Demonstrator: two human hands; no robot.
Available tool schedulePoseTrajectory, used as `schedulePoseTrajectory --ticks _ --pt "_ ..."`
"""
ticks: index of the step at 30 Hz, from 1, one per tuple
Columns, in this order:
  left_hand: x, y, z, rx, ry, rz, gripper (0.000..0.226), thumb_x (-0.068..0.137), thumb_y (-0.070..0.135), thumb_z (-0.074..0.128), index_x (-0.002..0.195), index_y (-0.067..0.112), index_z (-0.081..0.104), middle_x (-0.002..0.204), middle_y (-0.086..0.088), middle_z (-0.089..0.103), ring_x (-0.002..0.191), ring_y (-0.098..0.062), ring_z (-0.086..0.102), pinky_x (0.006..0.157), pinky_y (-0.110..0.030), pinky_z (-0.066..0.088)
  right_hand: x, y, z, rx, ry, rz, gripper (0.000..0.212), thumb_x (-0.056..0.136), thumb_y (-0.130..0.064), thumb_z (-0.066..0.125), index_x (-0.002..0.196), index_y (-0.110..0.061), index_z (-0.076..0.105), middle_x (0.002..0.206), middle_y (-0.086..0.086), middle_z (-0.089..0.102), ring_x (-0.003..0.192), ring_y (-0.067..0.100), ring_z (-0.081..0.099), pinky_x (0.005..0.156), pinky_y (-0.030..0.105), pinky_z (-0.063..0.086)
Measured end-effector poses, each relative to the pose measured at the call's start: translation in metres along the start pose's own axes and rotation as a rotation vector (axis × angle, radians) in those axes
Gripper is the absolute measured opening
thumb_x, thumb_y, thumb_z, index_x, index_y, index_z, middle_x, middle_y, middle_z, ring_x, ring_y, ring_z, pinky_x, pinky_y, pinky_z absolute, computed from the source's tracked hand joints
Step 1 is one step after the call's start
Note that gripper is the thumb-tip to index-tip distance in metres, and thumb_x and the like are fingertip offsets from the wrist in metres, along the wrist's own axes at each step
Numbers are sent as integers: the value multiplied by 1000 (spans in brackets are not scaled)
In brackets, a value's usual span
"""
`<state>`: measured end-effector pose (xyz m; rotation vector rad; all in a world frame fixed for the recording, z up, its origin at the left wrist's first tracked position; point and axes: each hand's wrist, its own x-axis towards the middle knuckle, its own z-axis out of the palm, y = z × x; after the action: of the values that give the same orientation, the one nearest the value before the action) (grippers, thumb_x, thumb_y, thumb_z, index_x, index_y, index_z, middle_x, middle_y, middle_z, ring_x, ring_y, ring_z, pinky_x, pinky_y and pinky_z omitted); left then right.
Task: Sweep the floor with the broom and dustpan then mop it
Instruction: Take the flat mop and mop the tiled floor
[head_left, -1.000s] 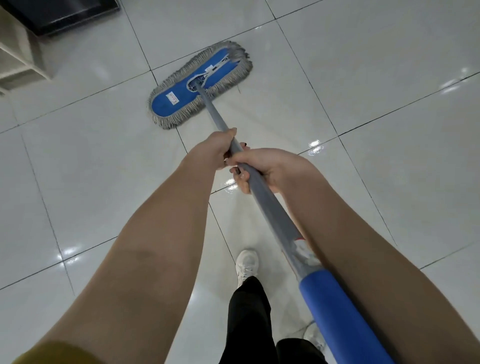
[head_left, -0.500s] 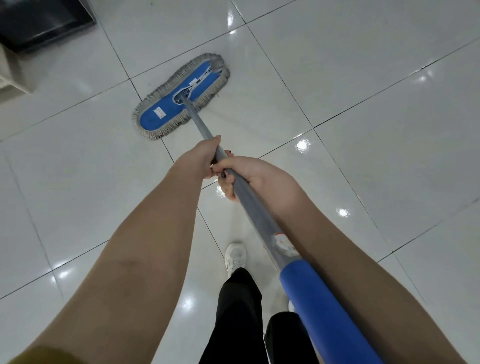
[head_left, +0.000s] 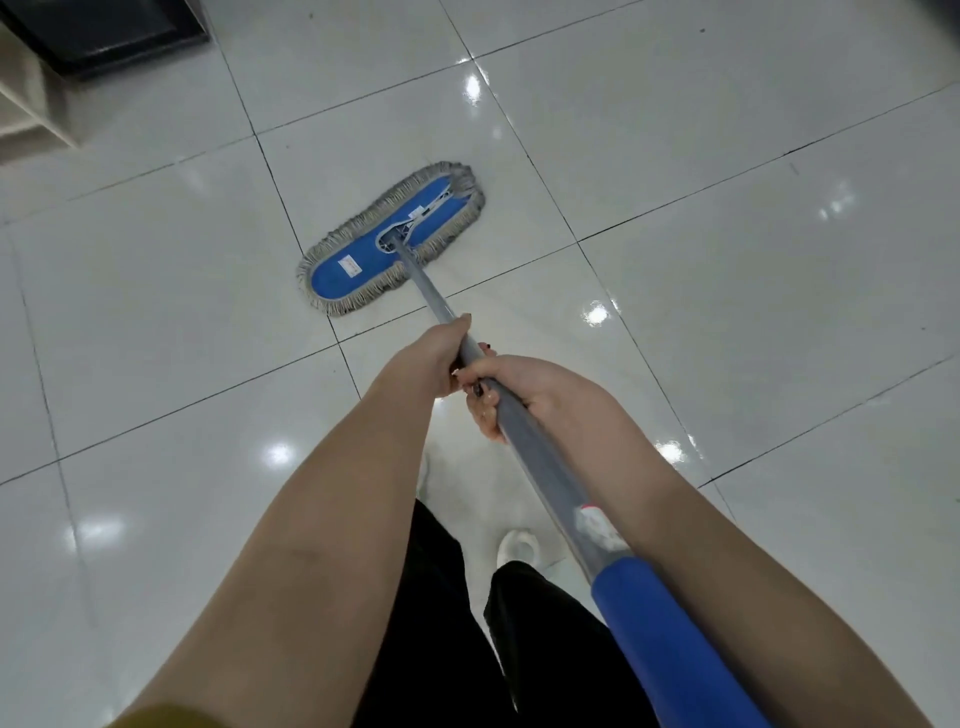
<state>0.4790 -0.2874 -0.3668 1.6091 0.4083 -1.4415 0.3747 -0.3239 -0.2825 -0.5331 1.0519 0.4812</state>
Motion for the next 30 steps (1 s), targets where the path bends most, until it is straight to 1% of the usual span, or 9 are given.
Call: schedulePoseTrajectory --ticks 5,8,11,14,18,22,25,28,30 --pt "-39 -60 38 12 1 -17 34 96 39 47 81 9 49 66 -3 58 56 -14 59 53 -25 50 -42 54 -36 -30 15 24 33 95 -10 44 64 -12 37 30 -1 37 19 3 34 27 8 31" --pt "-57 -91 51 36 4 -39 34 97 38 46 80 9 49 66 -3 58 54 -14 58 50 -23 49 -60 87 -50 -24 18 24 32 95 -9 44 64 -12 37 31 -1 37 19 3 34 27 8 31" --pt "-76 -122 58 28 -27 -53 32 98 37 45 84 8 48 68 -4 57 43 -14 60 41 -19 49 -74 120 -60 -18 35 6 33 95 -9 45 63 -11 37 31 -1 38 20 3 34 27 8 31" --pt "-97 -154 60 45 -24 -44 29 98 37 44 88 10 46 69 -3 56 52 -13 58 40 -18 48 -87 155 -65 -10 37 1 33 95 -9 45 62 -11 38 31 -1 38 20 4 35 27 9 32" --pt "-127 -201 58 97 -12 -25 31 98 38 44 82 12 45 68 -1 56 57 -12 55 47 -21 46 -102 208 -65 5 59 -12 32 95 -9 45 63 -10 40 32 -1 40 20 4 36 27 10 33" --pt "-157 -257 55 123 -46 -41 32 98 39 45 82 11 47 68 -1 57 56 -12 55 38 -16 45 -122 268 -71 1 87 12 30 95 -11 47 65 -10 41 33 0 40 21 4 36 28 10 33" --pt "-174 -294 59 117 -76 -73 31 97 37 47 88 8 49 69 -3 56 56 -13 56 37 -16 47 -142 306 -79 24 79 33 31 95 -11 47 65 -10 40 33 0 39 21 4 35 28 10 33" --pt "-188 -322 68 157 -91 -67 28 98 37 45 101 9 47 70 -3 56 57 -13 55 43 -20 49 -160 335 -89 31 85 35 31 95 -11 46 65 -10 40 33 0 39 21 4 34 28 10 33" --pt "-195 -338 76 159 -93 -63 28 98 37 45 102 9 47 72 -3 56 59 -13 55 48 -24 49 -171 349 -97 28 95 21 31 95 -11 46 65 -9 40 34 0 40 20 4 34 27 10 33"
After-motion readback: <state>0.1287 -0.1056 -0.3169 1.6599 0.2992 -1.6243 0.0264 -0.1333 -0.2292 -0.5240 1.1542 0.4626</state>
